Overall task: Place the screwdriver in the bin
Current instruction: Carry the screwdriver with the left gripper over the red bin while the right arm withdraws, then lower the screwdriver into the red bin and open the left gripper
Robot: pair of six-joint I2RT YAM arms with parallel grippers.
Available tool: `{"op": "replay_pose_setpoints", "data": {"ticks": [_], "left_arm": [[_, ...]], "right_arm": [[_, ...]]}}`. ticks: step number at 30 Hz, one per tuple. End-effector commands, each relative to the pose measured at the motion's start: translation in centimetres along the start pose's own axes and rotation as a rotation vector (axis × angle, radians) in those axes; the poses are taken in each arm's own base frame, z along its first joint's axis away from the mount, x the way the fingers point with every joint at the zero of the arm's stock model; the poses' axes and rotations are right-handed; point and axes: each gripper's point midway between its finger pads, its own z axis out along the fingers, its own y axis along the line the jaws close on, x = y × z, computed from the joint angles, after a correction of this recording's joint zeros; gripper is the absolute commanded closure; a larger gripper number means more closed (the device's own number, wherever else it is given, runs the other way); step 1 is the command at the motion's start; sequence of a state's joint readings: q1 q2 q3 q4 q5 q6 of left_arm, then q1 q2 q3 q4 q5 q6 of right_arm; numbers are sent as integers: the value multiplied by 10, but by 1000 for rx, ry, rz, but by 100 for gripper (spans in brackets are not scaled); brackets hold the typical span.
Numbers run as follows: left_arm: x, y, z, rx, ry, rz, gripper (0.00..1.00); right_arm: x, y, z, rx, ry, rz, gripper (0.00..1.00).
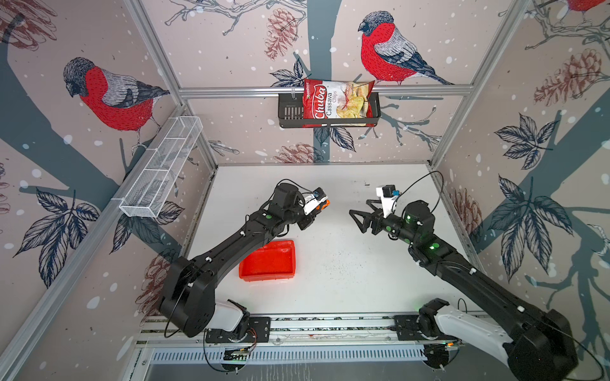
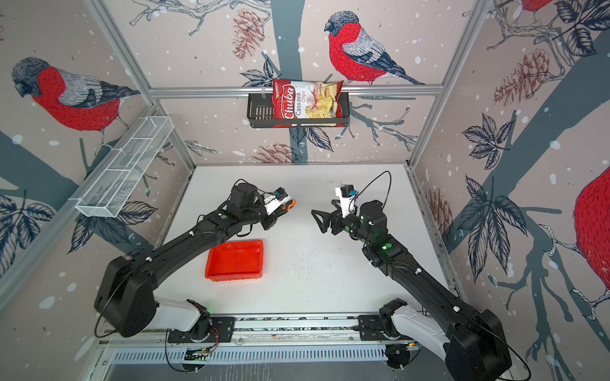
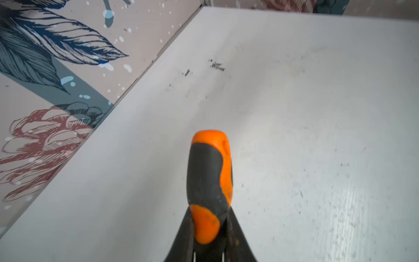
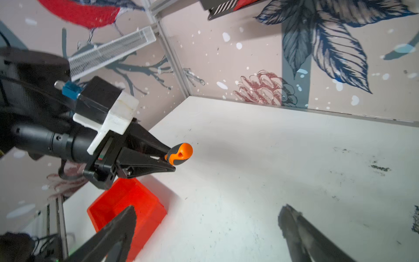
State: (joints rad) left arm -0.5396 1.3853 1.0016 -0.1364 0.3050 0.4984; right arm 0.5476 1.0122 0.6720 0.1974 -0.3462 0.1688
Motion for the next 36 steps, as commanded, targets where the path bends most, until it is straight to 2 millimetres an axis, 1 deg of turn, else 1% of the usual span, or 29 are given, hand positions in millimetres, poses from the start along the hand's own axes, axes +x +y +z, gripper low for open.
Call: {"op": "replay_pose_setpoints", "data": {"ticks": [1, 6, 9, 13, 16, 19, 22, 24, 26, 27, 29, 31, 33, 36], "left_arm": [[26, -4, -13, -18, 98, 97, 100], [44, -20, -27, 25, 156, 90, 100], [59, -23, -41, 33, 252, 87, 100], [89, -23, -63, 6, 435, 82, 100], [115, -20, -77, -42, 544, 112, 100], [132, -21, -88, -71, 601, 127, 100], [147, -27, -95, -69, 633, 142, 100], [158, -33, -97, -59, 658, 150, 100], [168, -36, -96, -54, 671, 161, 100], [171, -37, -94, -57, 669, 165, 100], [174, -37, -89, -65, 659, 161, 100], [177, -38, -84, -60, 656, 145, 100], [184, -41, -79, -47, 663, 146, 100], [191, -39, -75, -75, 655, 157, 100]], "right_arm": [[16, 18, 3, -66, 75, -151, 0], [31, 41, 15, -147, 132, -197, 0], [38, 49, 23, -171, 163, -207, 0], [45, 59, 32, -203, 187, -225, 0], [49, 59, 38, -210, 187, -218, 0], [58, 60, 44, -235, 210, -225, 0], [63, 67, 47, -277, 234, -239, 0], [65, 76, 45, -320, 241, -268, 0], [73, 89, 40, -395, 255, -318, 0], [84, 92, 41, -423, 282, -337, 0], [94, 99, 41, -457, 305, -362, 0], [99, 103, 42, -484, 313, -357, 1], [100, 108, 43, -502, 311, -358, 0], [99, 114, 44, -520, 295, -357, 1]]}}
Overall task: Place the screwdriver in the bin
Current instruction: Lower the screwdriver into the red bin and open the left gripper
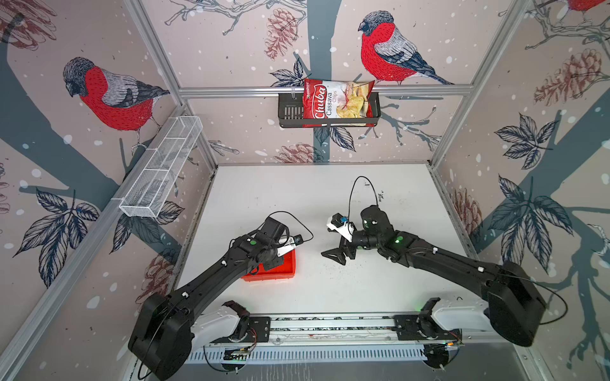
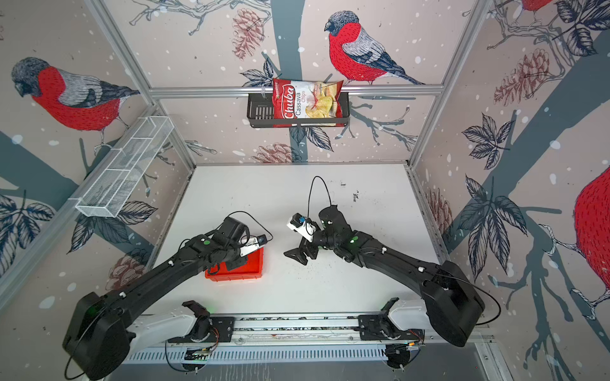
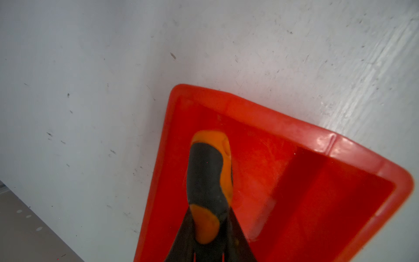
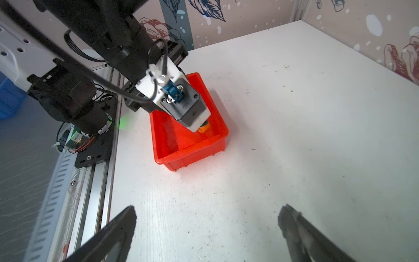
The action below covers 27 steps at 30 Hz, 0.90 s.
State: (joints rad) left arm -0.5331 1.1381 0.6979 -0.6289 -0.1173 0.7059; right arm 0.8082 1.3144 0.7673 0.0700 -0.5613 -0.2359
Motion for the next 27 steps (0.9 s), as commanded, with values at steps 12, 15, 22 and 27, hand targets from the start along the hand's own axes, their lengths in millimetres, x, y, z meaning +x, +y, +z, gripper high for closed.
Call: {"op": "replay_pose_setpoints", "data": {"ticks": [12, 15, 22, 27], "left_arm": [[3, -9, 40, -36, -58, -28, 100], [-2, -12, 43, -19, -89, -33, 99], [-7, -4, 38, -44, -107, -96, 91], [-7, -1, 33, -58, -104, -111, 34]], "right_arm": [[-7, 8, 2, -23, -45, -25, 0], [-6, 9, 1, -22, -45, -12, 0], [-12, 4, 0, 2, -51, -15, 0], [-20, 0, -1, 11, -72, -20, 0]]}}
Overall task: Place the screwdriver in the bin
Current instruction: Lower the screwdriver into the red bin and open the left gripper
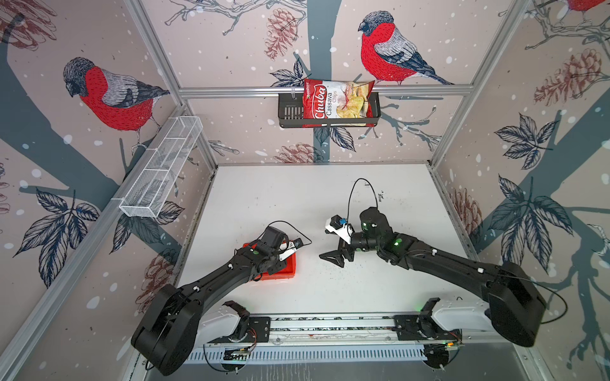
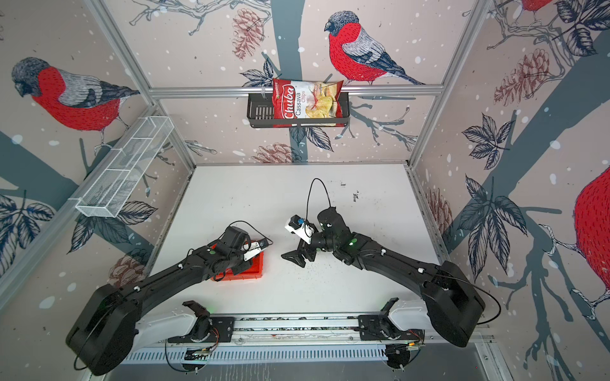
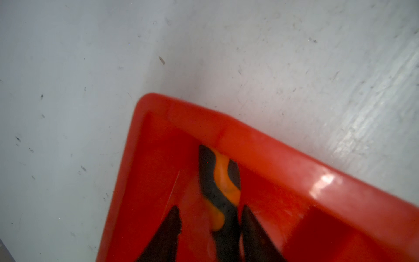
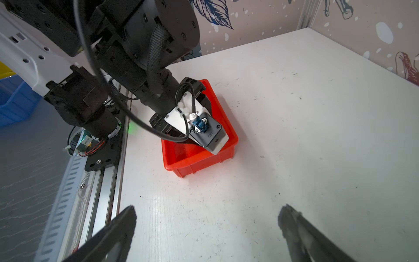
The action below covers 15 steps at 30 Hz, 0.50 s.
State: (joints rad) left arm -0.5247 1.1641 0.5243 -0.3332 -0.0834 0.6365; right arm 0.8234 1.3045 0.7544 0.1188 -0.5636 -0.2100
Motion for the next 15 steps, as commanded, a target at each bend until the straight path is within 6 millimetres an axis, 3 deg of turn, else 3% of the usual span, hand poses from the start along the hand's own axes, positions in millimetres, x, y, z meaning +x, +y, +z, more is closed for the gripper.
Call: {"op": "replay_pose_setpoints", "data": {"ticks": [1, 7, 15], "left_arm": [[-6, 8, -5, -25, -15, -24, 31], [-13, 17, -21, -42, -26, -19, 6], [-65, 49, -69, -149, -275, -91, 5]], "right_arm": [[-12, -6, -2, 21, -37, -15, 0], [-24, -17, -10, 79, -78, -10, 0], [-46, -44, -33, 207, -194, 25, 0]]}}
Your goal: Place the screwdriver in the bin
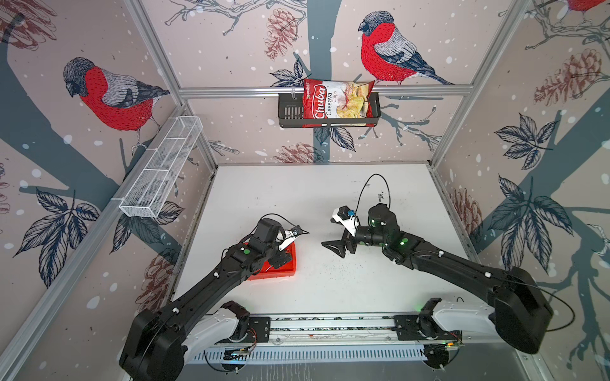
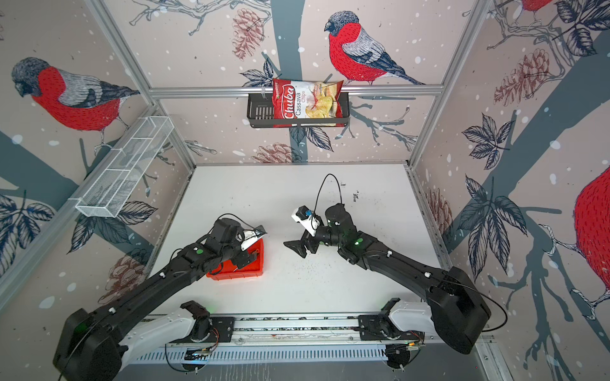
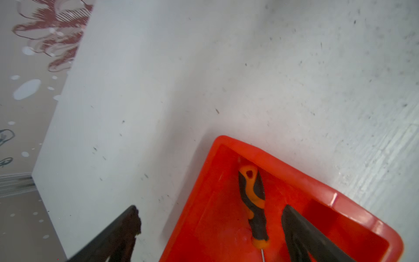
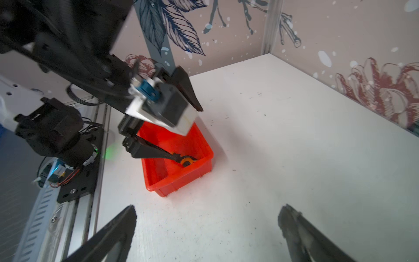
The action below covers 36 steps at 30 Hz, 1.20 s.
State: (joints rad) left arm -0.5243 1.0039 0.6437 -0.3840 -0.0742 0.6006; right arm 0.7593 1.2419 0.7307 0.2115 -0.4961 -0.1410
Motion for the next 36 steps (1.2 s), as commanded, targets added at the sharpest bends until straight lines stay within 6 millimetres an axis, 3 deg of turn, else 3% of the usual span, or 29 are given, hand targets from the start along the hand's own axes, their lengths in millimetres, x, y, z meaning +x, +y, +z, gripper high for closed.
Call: {"op": "replay_pose_setpoints", "data": {"ticks": [1, 8, 13, 21, 30, 36], "left_arm": [[-25, 14, -9, -44, -107, -57, 4], [-59, 47, -15, -180, -309, -194, 3], [-66, 82, -22, -306, -434, -348, 3], [-32, 129, -34, -511, -604, -599, 2], [12, 145, -24, -679, -559, -669, 1], [29, 147, -19, -760, -552, -669, 1]], "right_arm": [[-27, -18, -8, 81, -101, 8, 0], [-42, -71, -37, 335, -219, 65, 0], [-34, -121, -80, 607, -310, 151, 0], [14, -177, -150, 957, -347, 253, 0], [58, -195, -183, 1083, -292, 217, 0], [90, -208, -211, 1229, -276, 224, 0]]}}
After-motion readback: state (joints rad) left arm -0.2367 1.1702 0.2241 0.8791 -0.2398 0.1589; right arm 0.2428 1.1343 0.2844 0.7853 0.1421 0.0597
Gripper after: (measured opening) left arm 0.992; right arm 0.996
